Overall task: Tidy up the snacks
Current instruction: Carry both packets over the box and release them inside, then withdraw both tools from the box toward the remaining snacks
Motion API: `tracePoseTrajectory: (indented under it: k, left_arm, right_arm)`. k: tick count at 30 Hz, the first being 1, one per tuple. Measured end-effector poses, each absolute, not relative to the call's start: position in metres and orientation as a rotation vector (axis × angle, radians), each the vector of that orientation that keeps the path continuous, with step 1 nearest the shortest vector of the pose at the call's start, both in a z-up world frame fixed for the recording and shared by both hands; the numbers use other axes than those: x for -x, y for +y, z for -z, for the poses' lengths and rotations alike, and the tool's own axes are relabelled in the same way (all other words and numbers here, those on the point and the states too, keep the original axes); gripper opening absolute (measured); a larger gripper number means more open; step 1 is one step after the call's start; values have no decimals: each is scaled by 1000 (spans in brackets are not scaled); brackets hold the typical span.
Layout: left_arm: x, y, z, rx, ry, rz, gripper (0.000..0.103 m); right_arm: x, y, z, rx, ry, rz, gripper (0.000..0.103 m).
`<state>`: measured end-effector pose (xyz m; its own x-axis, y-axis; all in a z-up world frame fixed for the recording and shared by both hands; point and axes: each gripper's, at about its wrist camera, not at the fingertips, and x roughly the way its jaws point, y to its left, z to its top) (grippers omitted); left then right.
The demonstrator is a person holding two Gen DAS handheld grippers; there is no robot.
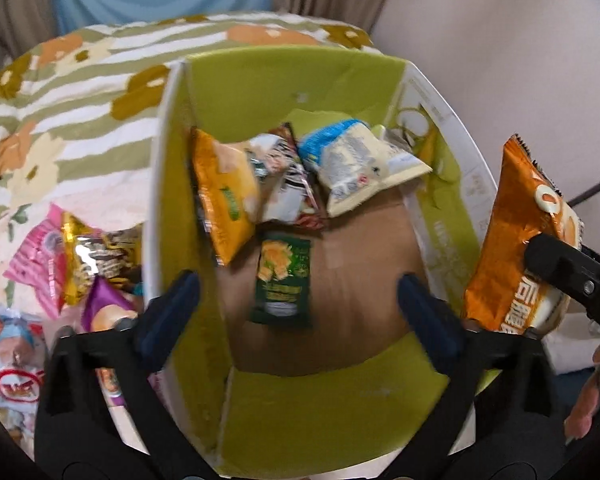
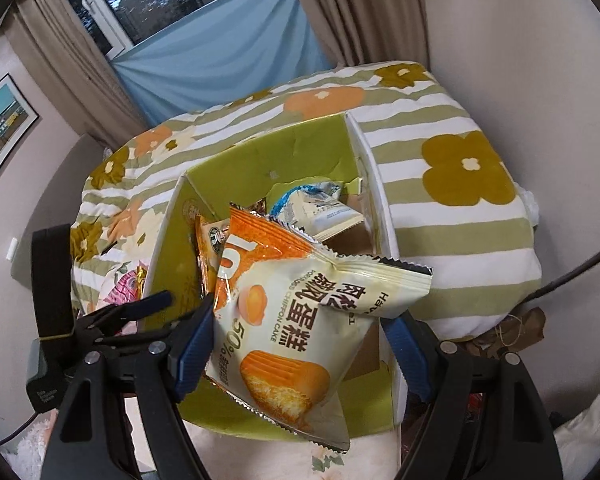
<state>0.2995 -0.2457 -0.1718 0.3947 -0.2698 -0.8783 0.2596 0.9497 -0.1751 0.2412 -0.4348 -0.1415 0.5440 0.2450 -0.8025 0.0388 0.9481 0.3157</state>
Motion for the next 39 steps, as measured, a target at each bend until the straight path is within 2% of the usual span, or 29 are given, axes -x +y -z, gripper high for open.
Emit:
tracePoseTrajectory:
  k: [10, 21, 22, 25, 26, 39]
  left_arm:
    - [-293, -238, 151, -51, 1092, 254, 100]
    - [-288, -225, 142, -107, 1086, 186, 100]
    - [-287, -224, 142, -111, 1089, 181, 100]
    - [-284, -222, 146, -103, 1100, 179, 100]
    - [-282, -221, 147, -98, 1102, 179, 100]
    - [-254, -215, 128, -91, 1057, 227, 100]
  right_arm:
    - [-267, -419, 159, -175, 1046, -242, 76]
    - [-292, -421, 189, -247, 1112, -328, 78]
    - [-292, -421, 190, -254, 1108, -328, 79]
    - [-290, -423, 186, -260, 1063, -323, 99]
    - [-287, -424, 183, -258, 1041, -318, 101]
    - [-254, -432, 160, -226, 992, -253, 102]
